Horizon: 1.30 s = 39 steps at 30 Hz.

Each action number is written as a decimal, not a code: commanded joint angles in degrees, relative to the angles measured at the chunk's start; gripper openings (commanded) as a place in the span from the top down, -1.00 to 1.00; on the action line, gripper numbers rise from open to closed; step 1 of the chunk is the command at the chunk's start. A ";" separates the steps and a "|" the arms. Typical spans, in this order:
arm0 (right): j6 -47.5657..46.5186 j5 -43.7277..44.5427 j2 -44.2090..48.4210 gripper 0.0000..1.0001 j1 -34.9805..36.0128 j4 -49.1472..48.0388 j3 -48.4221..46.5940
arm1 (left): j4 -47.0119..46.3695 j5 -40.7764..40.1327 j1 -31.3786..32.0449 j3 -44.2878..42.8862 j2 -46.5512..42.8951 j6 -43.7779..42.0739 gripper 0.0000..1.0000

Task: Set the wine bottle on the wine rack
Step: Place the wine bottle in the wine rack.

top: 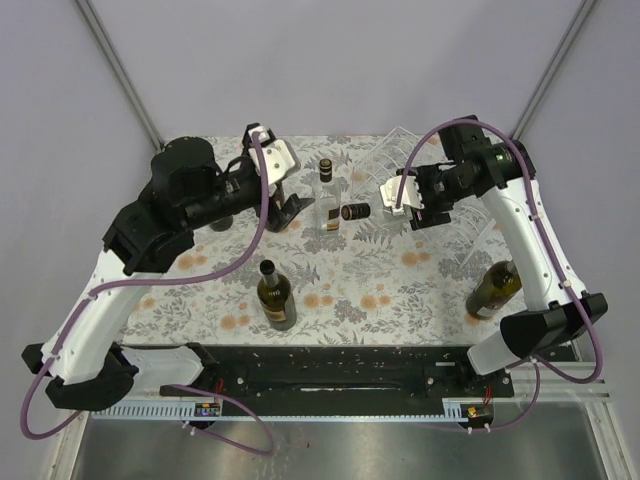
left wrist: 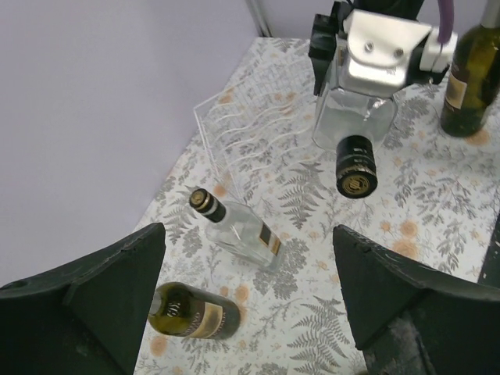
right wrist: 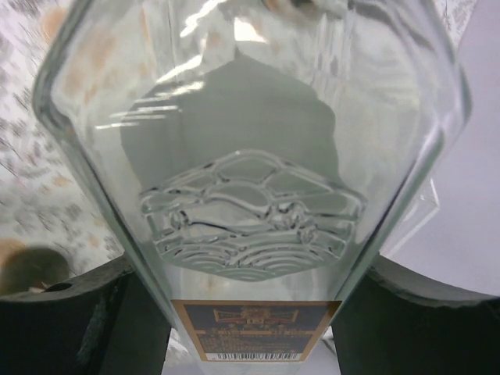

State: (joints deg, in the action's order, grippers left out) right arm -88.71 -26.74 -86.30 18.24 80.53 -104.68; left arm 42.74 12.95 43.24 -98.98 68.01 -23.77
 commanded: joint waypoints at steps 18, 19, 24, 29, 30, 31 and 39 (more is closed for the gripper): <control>-26.95 20.50 -7.04 1.00 -6.55 12.99 -7.38 | -2.22 1.20 -4.22 -6.05 4.94 1.53 -0.85; -28.09 20.59 -6.95 1.00 -6.90 12.81 -6.94 | -2.22 1.29 -4.31 -6.14 5.20 1.53 -0.85; -33.45 24.98 -6.16 1.00 -9.97 11.14 -2.55 | -2.40 2.25 -4.75 -7.02 7.05 1.71 -0.84; -36.79 26.48 -7.04 1.00 -13.66 10.88 -1.67 | -1.70 4.01 -5.45 -9.38 9.68 1.71 -0.83; -37.50 26.48 -7.21 1.00 -14.19 10.61 -1.40 | -1.52 4.62 -5.80 -10.00 10.56 1.71 -0.82; -38.20 26.48 -7.21 1.00 -14.63 10.26 -0.97 | -1.43 5.41 -6.24 -10.44 11.09 1.97 -0.82; -46.37 31.31 -7.21 1.00 -16.65 3.32 4.57 | -1.78 8.93 -8.61 -13.52 14.96 2.85 -0.81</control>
State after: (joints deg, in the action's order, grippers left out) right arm -112.92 0.58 -95.48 2.35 79.24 -100.64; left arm 43.18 18.85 35.57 -109.19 82.17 -22.13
